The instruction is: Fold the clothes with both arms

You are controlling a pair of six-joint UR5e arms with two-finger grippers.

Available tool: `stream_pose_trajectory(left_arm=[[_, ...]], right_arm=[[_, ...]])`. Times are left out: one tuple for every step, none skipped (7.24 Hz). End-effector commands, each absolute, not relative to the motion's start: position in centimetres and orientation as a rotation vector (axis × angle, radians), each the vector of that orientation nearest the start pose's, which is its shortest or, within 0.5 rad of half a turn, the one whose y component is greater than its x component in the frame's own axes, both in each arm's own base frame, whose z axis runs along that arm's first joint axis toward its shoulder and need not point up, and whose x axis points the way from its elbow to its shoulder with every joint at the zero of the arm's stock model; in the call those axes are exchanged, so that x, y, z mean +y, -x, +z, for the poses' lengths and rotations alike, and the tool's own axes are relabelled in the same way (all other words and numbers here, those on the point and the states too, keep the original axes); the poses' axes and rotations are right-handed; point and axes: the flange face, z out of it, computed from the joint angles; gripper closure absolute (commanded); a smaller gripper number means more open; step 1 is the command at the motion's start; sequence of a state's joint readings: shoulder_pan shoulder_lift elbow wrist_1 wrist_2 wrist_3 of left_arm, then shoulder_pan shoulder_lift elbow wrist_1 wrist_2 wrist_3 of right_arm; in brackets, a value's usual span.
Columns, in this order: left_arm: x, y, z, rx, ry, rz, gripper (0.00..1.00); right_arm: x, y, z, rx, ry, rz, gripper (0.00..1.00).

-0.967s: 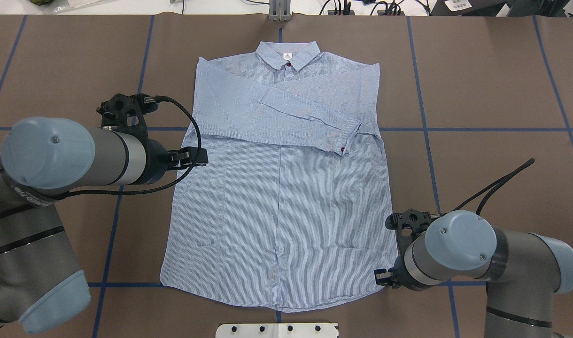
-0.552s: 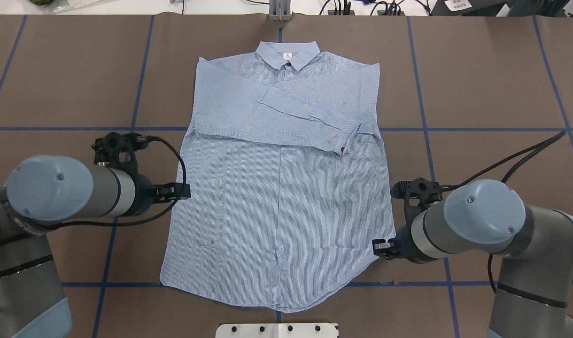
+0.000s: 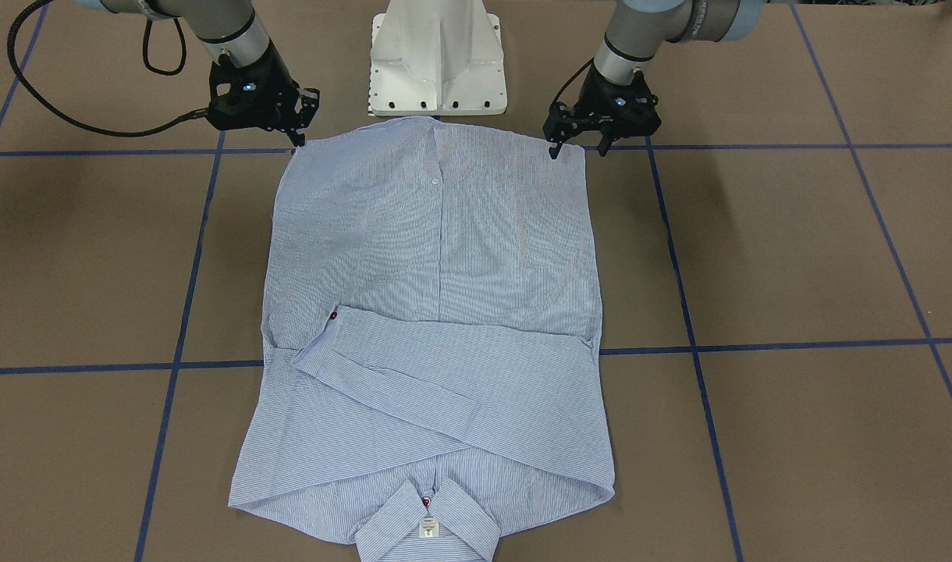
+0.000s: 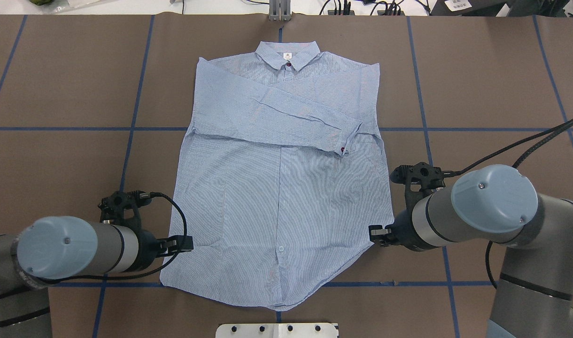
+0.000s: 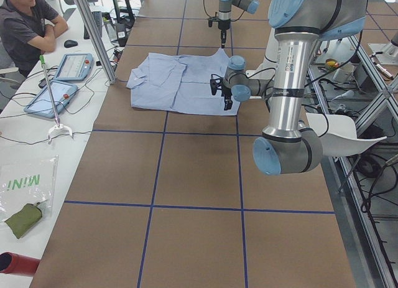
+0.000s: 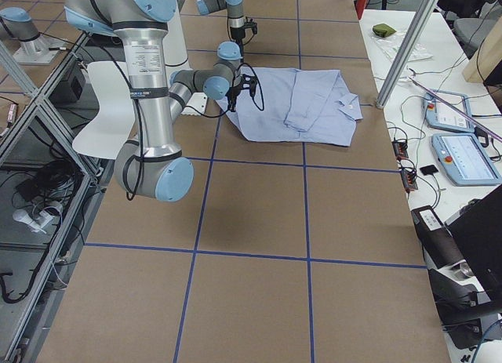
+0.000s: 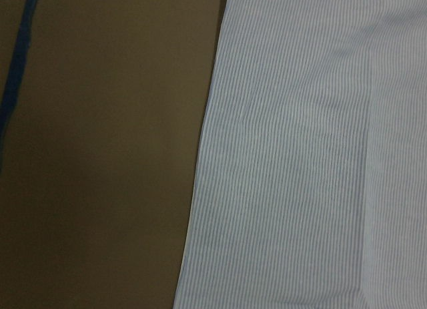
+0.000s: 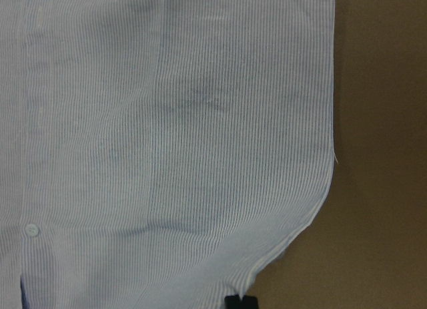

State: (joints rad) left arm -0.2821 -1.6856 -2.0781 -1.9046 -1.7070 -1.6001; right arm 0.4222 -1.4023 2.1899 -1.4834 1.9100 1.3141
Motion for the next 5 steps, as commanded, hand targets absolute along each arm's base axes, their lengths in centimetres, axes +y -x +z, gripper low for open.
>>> stream_pose_trajectory(left_arm=[[-22.6,-47.1,33.5,0.956,0.068,-0.229,0.07],[-22.6,-47.4,33.9,0.948,0.069,-0.23,0.09],[-22.7,-48.1,34.7,0.928,0.071,-0.231,0.09],[-22.8,-48.4,35.3,0.916,0.071,-0.231,0.09],[-22.8,-48.4,35.5,0.911,0.07,-0.232,0.09]], right_arm=[[-29.0,39.9,28.6,-0.925,0.006,0.007,1.0],[-29.1,39.8,28.6,-0.923,0.004,0.009,1.0],[-29.2,39.7,28.5,-0.925,0.002,0.012,1.0],[-29.2,39.7,28.5,-0.927,0.007,0.012,1.0],[-29.2,39.7,28.5,-0.926,0.008,0.012,1.0]])
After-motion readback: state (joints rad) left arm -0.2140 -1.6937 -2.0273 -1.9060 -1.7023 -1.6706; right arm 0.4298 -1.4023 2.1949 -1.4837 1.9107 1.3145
